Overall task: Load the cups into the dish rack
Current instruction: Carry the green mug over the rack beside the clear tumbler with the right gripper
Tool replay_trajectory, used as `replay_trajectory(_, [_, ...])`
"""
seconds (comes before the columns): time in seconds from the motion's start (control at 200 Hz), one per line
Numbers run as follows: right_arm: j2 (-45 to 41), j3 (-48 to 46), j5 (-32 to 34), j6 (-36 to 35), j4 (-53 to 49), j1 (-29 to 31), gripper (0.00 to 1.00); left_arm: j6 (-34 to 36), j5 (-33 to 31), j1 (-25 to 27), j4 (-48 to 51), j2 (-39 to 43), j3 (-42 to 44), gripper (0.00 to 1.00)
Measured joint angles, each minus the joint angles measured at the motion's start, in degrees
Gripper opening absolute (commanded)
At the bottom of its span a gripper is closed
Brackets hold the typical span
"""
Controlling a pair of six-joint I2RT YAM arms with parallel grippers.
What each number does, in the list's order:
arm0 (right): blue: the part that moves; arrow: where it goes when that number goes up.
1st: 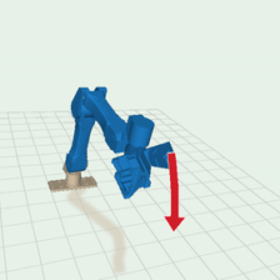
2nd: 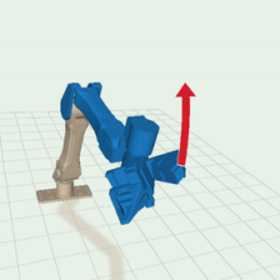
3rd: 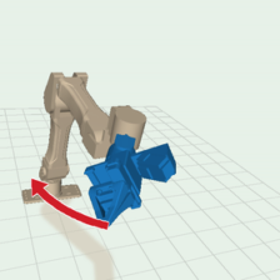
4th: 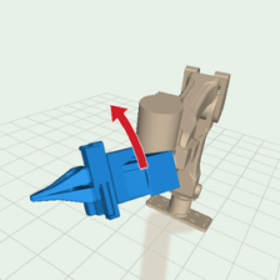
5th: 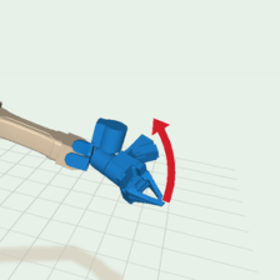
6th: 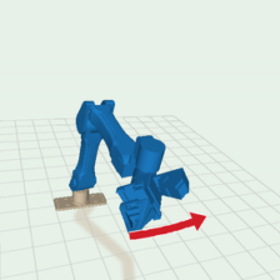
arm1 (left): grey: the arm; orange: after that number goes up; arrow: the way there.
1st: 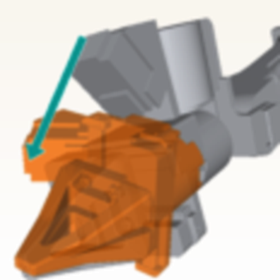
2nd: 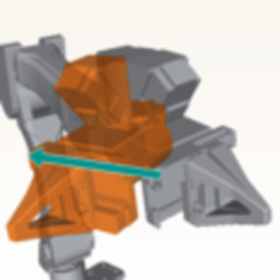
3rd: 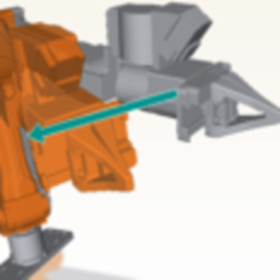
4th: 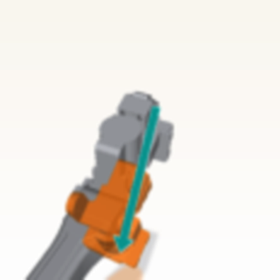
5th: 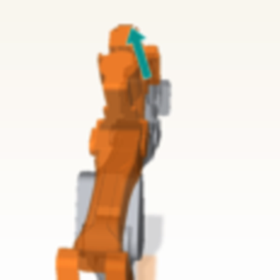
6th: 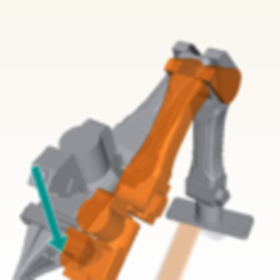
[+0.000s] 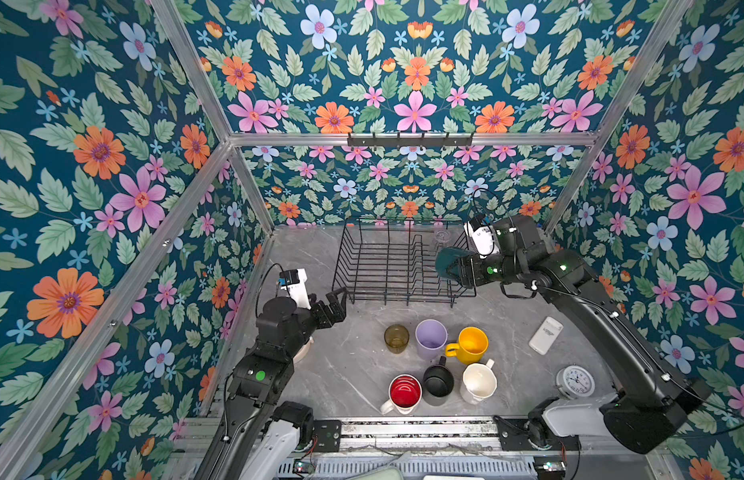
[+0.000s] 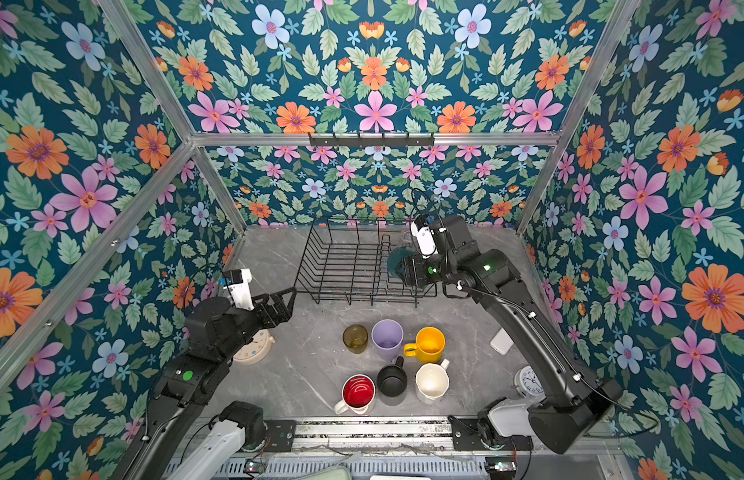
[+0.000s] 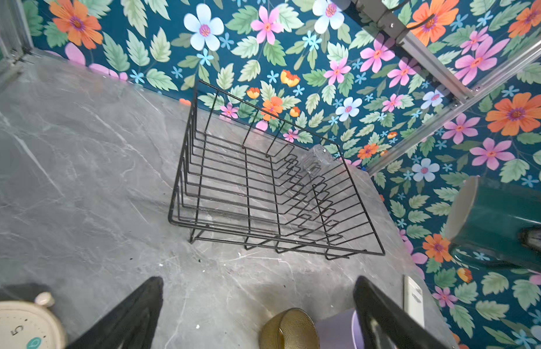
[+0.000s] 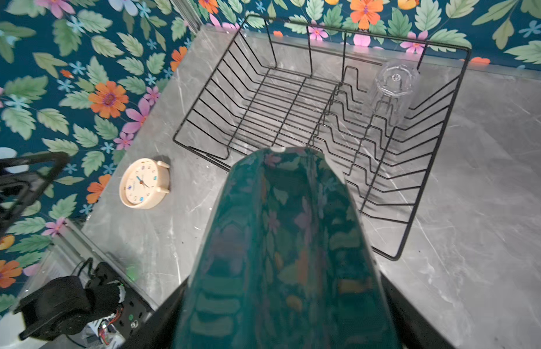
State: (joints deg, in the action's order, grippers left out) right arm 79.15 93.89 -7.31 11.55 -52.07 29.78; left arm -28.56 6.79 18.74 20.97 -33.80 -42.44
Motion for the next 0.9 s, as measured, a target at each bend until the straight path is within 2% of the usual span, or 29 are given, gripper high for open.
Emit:
replay_trajectory(0.315, [10.1, 8.2, 1.2, -3.3, -4.2, -3.2, 0.00, 0.2, -0.4, 0.0, -3.2, 7.9, 4.8, 1.00])
replay_trajectory(0.635, [18.1, 14.0, 0.1, -6.0, -6.2, -5.7, 0.00, 0.1, -0.9, 0.0, -3.8, 9.8, 5.0, 1.00])
replay_trajectory(0.9, [25.5, 18.7, 1.7, -8.2, -8.4, -7.2, 0.00, -1.2, -1.5, 0.0, -3.7, 10.3, 5.1, 1.00])
